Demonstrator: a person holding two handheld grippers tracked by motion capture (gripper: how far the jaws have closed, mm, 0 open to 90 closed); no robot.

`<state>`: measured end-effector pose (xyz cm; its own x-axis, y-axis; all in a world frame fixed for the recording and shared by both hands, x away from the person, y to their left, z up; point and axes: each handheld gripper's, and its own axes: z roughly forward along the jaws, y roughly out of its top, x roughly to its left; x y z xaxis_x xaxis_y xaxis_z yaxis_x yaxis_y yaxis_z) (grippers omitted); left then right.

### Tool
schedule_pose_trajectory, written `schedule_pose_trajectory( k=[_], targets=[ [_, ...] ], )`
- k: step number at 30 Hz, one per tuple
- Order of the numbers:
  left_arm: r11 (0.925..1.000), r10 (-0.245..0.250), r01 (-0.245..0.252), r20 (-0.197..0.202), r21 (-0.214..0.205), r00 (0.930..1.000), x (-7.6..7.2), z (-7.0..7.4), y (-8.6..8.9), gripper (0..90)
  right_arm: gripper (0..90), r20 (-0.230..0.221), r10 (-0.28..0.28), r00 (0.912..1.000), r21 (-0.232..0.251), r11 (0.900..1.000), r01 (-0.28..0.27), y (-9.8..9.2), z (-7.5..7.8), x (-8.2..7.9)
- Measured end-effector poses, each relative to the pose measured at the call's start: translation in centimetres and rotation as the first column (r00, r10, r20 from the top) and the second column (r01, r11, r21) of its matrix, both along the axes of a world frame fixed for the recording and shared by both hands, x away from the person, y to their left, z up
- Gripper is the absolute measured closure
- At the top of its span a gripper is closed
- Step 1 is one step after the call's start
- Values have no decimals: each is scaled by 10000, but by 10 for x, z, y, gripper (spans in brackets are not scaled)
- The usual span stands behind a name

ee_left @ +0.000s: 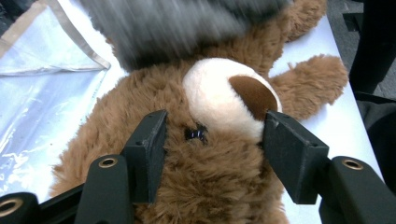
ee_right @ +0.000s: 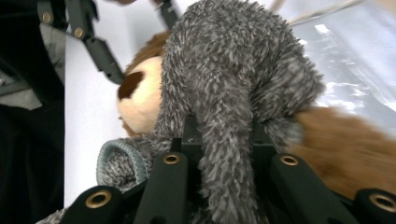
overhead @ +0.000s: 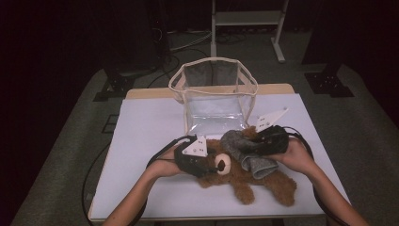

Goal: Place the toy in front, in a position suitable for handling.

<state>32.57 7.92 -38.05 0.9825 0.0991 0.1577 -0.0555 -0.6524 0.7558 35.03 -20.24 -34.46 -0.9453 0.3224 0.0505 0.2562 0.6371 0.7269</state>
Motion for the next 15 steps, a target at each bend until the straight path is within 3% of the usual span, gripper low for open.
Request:
schedule_pose_trajectory(
  k=[8,11,15],
  targets=[
    [9998,-187,187,24,111,9998,-7,-3,2,414,743,381,-1104,9932,188,9938,1097,-42,23,1],
    [9995,-267,266,70,170,9996,-10,-3,2,417,743,292,-1159,9928,49,9933,1159,-44,19,1],
    [9995,-265,263,82,166,9996,-11,-1,4,416,743,95,-774,9970,-38,9970,774,-34,5,-1]
  ],
)
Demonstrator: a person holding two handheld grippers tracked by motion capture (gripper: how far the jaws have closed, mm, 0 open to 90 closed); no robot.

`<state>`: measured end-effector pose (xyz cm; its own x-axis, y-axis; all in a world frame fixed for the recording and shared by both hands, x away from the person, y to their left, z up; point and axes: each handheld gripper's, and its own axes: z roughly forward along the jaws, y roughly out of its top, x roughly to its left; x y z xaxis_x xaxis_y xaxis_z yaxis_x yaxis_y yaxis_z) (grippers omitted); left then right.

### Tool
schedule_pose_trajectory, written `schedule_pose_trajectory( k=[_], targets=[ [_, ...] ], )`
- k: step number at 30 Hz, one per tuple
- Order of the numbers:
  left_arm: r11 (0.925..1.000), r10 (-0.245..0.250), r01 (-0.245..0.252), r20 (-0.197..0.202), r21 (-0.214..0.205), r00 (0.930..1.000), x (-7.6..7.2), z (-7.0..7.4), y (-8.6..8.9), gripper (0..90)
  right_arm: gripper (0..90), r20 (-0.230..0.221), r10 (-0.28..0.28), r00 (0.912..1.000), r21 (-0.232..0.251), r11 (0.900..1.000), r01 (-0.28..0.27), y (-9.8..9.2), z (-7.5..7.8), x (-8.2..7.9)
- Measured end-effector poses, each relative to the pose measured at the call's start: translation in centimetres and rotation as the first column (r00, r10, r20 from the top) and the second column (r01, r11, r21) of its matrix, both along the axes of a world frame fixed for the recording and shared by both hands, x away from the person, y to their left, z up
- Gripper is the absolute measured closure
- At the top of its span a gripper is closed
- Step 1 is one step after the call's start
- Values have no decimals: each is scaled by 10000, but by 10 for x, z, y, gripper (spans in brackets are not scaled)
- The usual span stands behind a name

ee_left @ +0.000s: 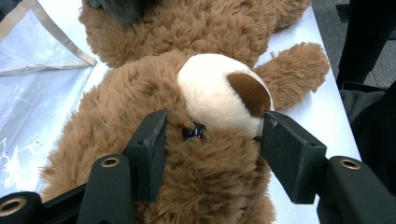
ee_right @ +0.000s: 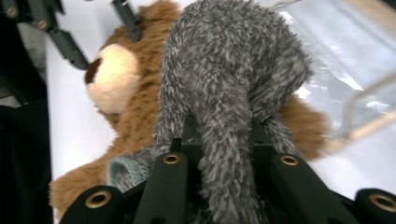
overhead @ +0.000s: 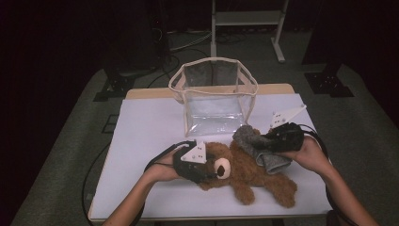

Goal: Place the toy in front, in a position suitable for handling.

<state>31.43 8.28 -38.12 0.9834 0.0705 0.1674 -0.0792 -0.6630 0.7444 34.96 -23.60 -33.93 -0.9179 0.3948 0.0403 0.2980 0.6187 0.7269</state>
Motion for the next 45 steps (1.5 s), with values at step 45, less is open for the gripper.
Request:
schedule_pose_trajectory(
  k=[45],
  targets=[
    [9996,243,-261,-1259,-131,9917,29,10,-11,371,753,-121,722,9973,383,9967,-717,-9,-16,-34]
  ],
)
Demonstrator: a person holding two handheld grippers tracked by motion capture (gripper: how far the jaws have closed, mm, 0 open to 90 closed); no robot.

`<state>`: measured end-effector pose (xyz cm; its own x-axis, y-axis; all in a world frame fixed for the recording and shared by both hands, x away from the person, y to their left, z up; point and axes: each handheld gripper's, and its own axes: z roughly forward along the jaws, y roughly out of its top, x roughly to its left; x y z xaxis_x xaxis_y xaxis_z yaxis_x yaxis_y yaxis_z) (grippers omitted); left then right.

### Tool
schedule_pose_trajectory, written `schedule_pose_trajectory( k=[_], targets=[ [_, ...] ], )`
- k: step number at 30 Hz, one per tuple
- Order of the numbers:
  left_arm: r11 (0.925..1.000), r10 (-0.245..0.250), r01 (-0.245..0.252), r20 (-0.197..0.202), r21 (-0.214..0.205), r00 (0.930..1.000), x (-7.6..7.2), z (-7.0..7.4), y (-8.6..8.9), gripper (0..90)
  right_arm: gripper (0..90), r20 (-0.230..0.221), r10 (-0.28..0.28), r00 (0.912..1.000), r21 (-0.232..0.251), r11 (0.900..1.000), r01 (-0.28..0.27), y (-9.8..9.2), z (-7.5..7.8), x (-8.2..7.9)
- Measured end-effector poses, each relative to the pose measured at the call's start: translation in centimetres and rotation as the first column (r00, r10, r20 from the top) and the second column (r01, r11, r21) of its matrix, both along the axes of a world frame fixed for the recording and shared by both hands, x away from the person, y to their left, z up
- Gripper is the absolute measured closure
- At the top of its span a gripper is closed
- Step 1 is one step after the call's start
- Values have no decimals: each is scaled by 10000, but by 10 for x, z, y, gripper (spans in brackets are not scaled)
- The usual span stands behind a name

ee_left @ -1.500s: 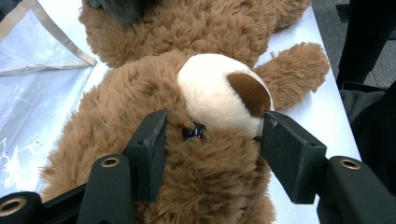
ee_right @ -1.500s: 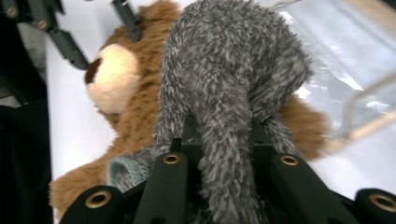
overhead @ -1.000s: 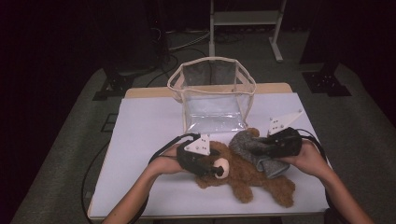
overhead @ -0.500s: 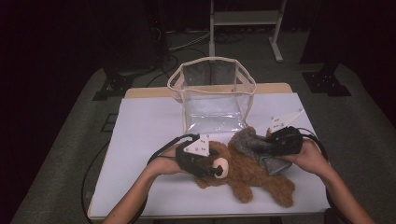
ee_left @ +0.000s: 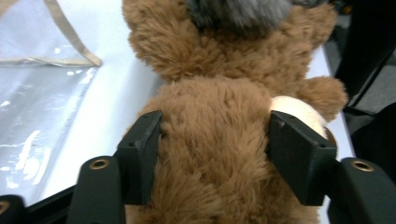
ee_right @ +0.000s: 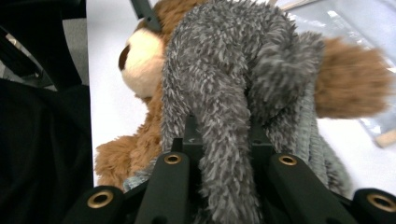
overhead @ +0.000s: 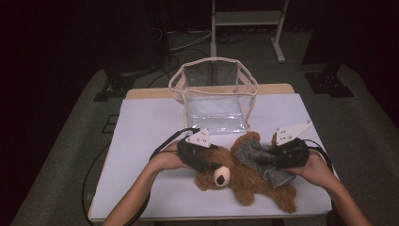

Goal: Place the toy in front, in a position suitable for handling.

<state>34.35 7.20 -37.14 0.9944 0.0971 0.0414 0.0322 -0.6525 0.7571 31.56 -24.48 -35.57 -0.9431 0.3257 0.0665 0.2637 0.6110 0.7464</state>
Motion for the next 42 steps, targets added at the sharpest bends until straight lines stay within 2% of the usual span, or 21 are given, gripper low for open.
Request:
schedule_pose_trajectory(
  k=[6,8,10,12,14,18,23,26,29,30,31,33,35,38,42],
  targets=[
    [9997,-183,179,224,194,9996,-8,1,1,396,752,267,-746,9969,392,9965,736,-19,17,16],
    [9996,-221,217,263,156,9994,-11,0,1,398,751,255,-880,9958,359,9956,870,-20,18,21],
    [9996,-245,241,338,133,9991,-15,0,3,397,750,87,-791,9968,297,9964,788,-15,14,24],
    [9996,-269,265,352,106,9990,-17,-1,4,391,749,-195,-479,9987,167,9987,482,-7,5,23],
    [9996,-275,272,390,75,9989,-17,-1,6,376,750,-266,-313,9992,155,9994,317,-1,-1,19],
    [10000,-31,31,352,1,9994,-12,0,4,279,754,-214,-167,9996,46,9998,168,3,-6,8],
    [9996,34,-48,-457,-295,9989,-3,-6,0,193,760,-237,9,9997,92,10000,-7,2,-10,-1],
    [9999,9,-21,-862,-141,9963,1,-8,-5,171,760,-299,60,9995,172,9998,-55,0,-11,-3],
    [9999,71,-52,-1518,131,9884,6,-11,-10,148,760,-354,128,9993,289,9995,-117,-1,-13,-3],
    [9997,20,25,-1879,238,9822,7,-12,-11,169,760,-362,111,9993,317,9994,-99,-1,-13,-2],
    [9995,-65,125,-2021,280,9793,7,-14,-12,231,759,-383,111,9992,337,9994,-98,-2,-13,-2],
    [9975,37,96,-1866,702,9824,5,-13,-13,425,758,-419,89,9991,427,9991,-71,-2,-14,-1],
    [9951,227,-90,-1392,988,9900,2,-8,-12,532,756,-388,-44,9992,564,9984,66,-3,-13,0],
    [9932,251,-160,-783,1154,9966,0,-1,-12,568,754,-233,-233,9995,739,9970,249,-6,-11,2],
    [9891,431,-437,69,1405,9990,5,10,-13,584,754,-57,-452,9990,855,9953,455,-6,-7,6]
  ],
)
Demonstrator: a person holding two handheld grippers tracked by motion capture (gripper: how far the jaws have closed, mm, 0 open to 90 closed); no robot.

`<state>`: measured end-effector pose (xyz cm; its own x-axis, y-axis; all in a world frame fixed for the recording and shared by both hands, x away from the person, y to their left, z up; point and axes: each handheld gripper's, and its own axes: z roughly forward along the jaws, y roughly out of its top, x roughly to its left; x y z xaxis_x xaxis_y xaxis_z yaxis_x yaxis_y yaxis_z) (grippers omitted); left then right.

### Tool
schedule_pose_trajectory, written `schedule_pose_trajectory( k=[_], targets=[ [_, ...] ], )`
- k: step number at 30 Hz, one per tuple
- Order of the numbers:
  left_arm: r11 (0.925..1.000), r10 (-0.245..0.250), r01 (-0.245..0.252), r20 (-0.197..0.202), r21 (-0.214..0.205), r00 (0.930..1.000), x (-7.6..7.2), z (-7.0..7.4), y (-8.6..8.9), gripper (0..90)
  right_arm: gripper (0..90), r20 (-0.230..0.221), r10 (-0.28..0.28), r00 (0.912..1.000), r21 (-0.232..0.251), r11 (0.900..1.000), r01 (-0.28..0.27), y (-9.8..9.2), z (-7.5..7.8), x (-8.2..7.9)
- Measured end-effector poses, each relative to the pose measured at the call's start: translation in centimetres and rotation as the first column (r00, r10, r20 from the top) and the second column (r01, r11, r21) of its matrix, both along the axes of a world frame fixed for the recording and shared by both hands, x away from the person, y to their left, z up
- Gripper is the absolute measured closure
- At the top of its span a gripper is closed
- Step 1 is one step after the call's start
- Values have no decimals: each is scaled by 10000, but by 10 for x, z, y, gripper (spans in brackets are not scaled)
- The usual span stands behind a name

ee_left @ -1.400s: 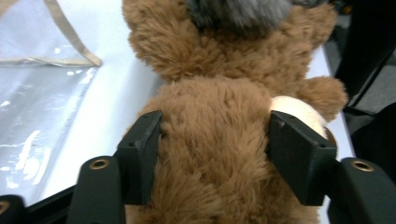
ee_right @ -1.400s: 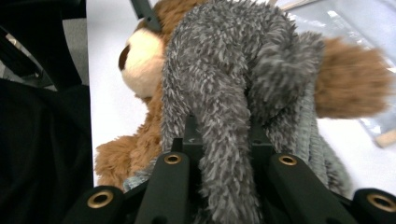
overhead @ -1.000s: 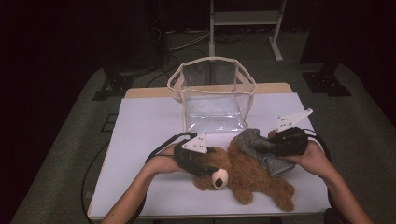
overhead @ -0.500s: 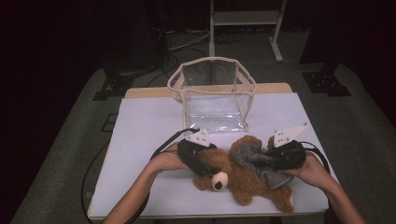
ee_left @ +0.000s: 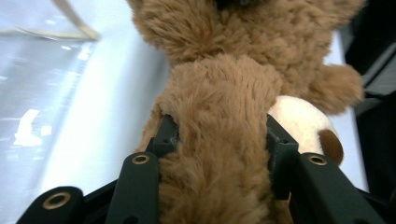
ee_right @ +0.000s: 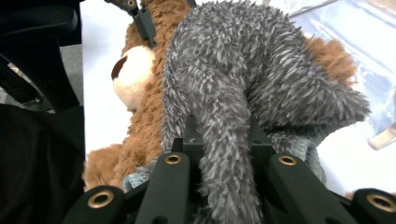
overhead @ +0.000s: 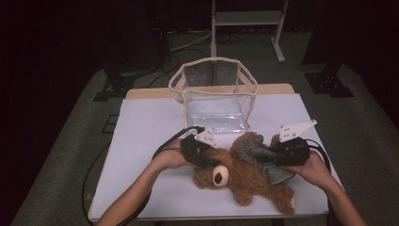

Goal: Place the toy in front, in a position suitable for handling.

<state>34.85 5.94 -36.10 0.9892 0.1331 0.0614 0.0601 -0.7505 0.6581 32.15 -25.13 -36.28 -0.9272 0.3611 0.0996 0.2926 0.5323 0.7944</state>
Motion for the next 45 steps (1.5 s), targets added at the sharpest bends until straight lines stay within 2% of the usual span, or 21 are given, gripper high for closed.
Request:
schedule_pose_trajectory(
  k=[5,9,11,13,14,15,16,19,21,29,31,35,38,41,45],
  targets=[
    [9986,209,-250,844,472,9962,8,16,9,587,754,112,47,9999,-7,10000,-47,10,4,9],
    [9958,520,-610,1268,681,9906,11,26,25,576,754,82,363,9993,-35,9993,-363,29,6,18],
    [9954,463,-547,1049,788,9934,9,23,33,512,754,42,613,9981,-175,9980,-613,42,5,19],
    [9957,597,-645,724,662,9956,5,16,40,438,755,30,832,9965,-227,9963,-831,51,1,17],
    [9963,719,-741,521,424,9961,4,11,43,368,755,24,927,9957,-212,9955,-926,54,-1,16],
    [9957,917,-922,450,98,9948,4,8,46,334,755,44,981,9952,-240,9949,-979,57,-2,13],
    [9945,1035,-1028,415,-194,9938,3,6,48,337,755,96,1004,9949,-306,9945,-1000,59,-2,11],
    [9941,1022,-994,691,-427,9924,-4,-1,49,459,755,124,970,9952,-402,9945,-964,57,-1,10],
    [9942,985,-943,873,-509,9913,-10,-2,50,486,755,58,947,9955,-360,9949,-944,52,2,9],
    [9922,888,-773,1191,-982,9889,-30,-9,58,512,754,207,216,9996,-86,9997,-214,19,22,17],
    [9924,839,-713,1272,-1002,9883,-35,-9,60,513,755,277,60,9996,-83,9999,-57,14,26,20],
    [9914,791,-644,1297,-1140,9884,-42,-11,64,512,754,243,-190,9995,242,9995,184,7,33,26],
    [9934,655,-512,1419,-1025,9877,-45,-10,63,512,753,265,-29,9996,40,10000,28,15,32,25],
    [9955,488,-356,1533,-880,9870,-47,-10,63,513,753,297,273,9992,-150,9995,-268,31,33,26],
    [9954,437,-300,1539,-906,9871,-49,-10,62,512,753,369,765,9964,-455,9962,-748,58,33,31]
  ],
)
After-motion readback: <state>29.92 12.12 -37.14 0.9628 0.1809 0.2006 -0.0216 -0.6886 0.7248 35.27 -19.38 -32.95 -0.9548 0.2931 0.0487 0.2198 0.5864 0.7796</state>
